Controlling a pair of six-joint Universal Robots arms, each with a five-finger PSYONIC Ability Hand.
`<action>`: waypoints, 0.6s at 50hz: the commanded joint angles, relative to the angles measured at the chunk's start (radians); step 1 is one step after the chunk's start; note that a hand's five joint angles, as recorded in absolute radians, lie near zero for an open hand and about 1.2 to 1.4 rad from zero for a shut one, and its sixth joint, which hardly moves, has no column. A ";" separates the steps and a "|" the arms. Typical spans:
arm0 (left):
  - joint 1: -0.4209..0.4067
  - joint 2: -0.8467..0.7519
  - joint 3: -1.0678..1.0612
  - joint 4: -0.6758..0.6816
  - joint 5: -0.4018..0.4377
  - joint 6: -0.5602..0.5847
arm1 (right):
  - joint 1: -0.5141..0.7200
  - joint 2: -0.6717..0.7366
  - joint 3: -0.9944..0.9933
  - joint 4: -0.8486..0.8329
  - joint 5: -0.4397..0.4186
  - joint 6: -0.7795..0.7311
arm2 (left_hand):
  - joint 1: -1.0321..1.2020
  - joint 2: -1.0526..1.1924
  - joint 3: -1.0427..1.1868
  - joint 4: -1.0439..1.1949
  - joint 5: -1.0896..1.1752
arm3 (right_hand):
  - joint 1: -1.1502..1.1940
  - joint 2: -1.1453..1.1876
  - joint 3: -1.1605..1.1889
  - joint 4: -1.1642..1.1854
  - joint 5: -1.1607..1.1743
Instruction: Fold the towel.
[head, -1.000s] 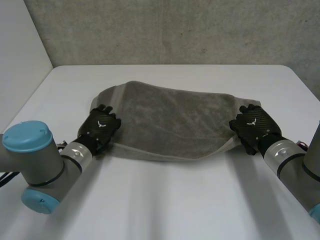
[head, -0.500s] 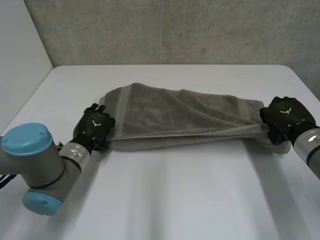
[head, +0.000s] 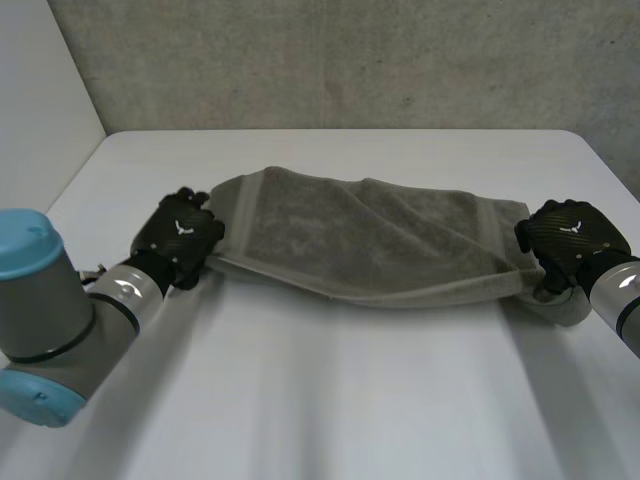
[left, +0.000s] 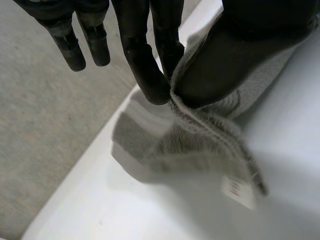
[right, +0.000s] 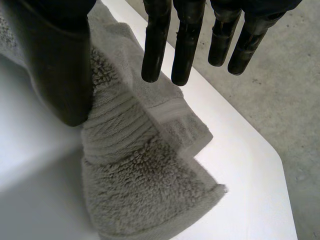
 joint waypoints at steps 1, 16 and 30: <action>0.021 0.091 0.005 -0.047 0.020 0.004 | -0.018 0.016 -0.011 0.001 -0.074 -0.003 | 0.096 0.058 -0.045 -0.056 0.066 | -0.051 -0.063 -0.033 -0.053 -0.017; 0.090 0.084 -0.004 -0.072 0.031 0.005 | -0.054 0.073 0.006 0.003 -0.096 0.003 | 0.096 0.058 -0.045 -0.056 0.066 | 0.028 0.016 -0.033 -0.053 0.062; 0.126 0.070 -0.007 -0.081 0.060 0.005 | -0.127 0.059 0.043 0.004 -0.110 -0.005 | 0.096 0.058 -0.045 -0.056 0.066 | 0.369 0.357 -0.033 -0.053 0.403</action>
